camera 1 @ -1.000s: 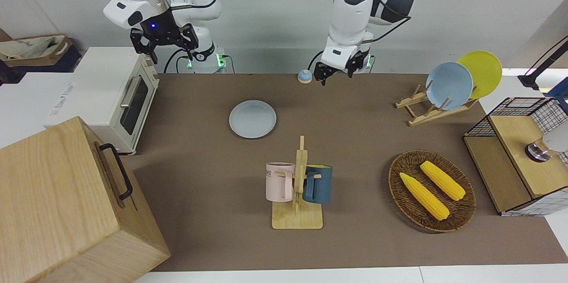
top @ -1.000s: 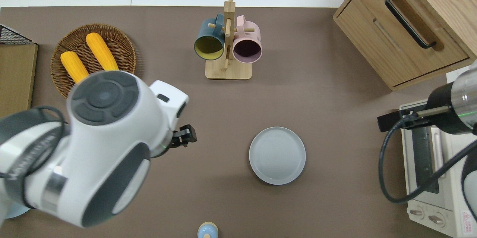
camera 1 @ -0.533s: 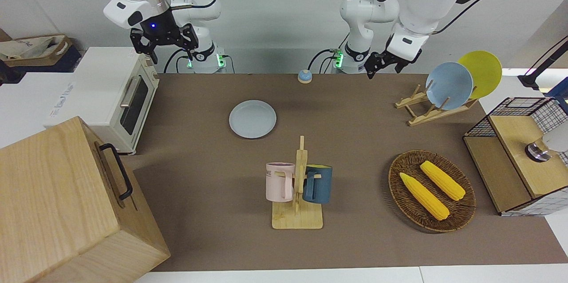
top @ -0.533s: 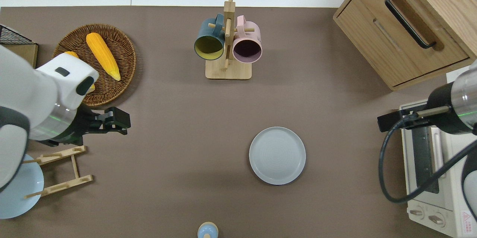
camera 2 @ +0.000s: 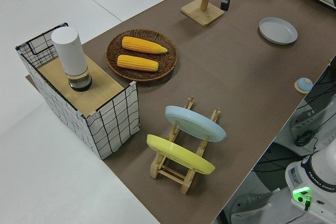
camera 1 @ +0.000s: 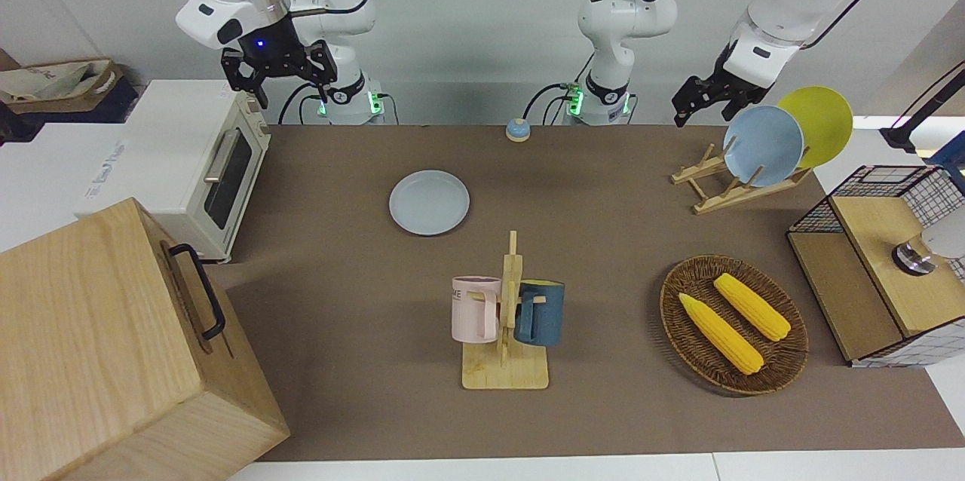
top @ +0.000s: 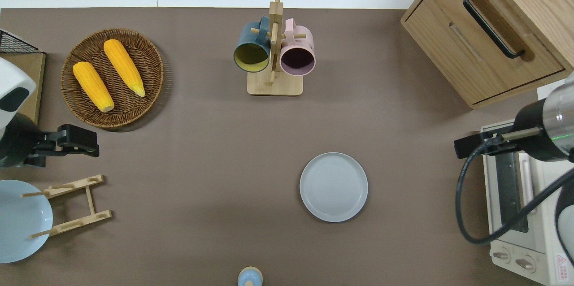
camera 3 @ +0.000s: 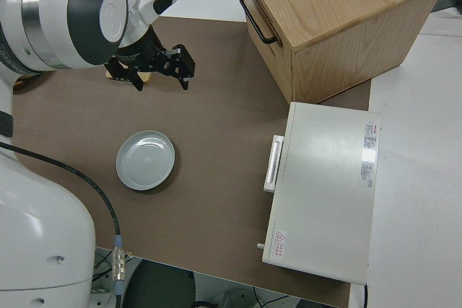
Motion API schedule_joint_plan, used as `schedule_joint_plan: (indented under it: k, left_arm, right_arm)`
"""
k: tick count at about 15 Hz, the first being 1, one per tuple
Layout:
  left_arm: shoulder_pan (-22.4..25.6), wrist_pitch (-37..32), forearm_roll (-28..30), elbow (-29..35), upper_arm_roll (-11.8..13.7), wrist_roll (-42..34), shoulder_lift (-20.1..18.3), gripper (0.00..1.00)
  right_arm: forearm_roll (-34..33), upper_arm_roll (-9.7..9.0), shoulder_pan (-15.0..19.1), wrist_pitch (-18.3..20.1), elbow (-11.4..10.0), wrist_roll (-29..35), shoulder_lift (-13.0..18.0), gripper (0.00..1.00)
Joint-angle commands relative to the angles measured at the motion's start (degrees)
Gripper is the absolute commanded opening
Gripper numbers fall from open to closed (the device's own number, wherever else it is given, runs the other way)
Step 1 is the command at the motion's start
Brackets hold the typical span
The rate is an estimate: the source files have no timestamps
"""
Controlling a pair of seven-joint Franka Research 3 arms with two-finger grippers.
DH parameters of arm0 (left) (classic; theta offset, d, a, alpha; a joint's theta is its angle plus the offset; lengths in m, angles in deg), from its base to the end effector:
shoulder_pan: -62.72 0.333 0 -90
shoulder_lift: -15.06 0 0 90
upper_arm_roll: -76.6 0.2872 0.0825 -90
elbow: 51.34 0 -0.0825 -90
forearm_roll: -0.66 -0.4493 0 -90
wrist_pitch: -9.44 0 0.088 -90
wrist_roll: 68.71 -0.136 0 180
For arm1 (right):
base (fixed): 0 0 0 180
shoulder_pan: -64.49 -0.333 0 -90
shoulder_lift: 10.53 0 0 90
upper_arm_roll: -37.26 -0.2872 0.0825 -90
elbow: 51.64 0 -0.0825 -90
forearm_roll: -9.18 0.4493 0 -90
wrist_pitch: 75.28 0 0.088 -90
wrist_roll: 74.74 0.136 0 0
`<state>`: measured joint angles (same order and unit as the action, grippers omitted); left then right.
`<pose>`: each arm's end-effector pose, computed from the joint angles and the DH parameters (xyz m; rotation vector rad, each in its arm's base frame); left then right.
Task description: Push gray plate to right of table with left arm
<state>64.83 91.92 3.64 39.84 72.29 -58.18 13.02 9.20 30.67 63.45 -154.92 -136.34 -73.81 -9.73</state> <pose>0.5911 -0.0309 0.5670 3.0921 0.2196 -0.1879 0.5888 0.0794 0.6089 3.1273 0.1830 -0.1162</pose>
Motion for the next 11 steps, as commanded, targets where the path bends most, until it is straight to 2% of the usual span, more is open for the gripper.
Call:
schedule_joint_plan:
  k: [1,11]
  left_arm:
    - [0.4,-0.3,-0.2,-2.8,-0.3,-1.7,1.8,1.0]
    - [0.2,-0.3,-1.3,-4.3,-0.3,-3.8,3.1,1.0]
  right_arm:
    - [0.3,-0.88,1.1,0.9,0.5,0.7,0.2,0.983]
    - [0.3,-0.87,1.1,0.9,0.5,0.7,0.2,0.983]
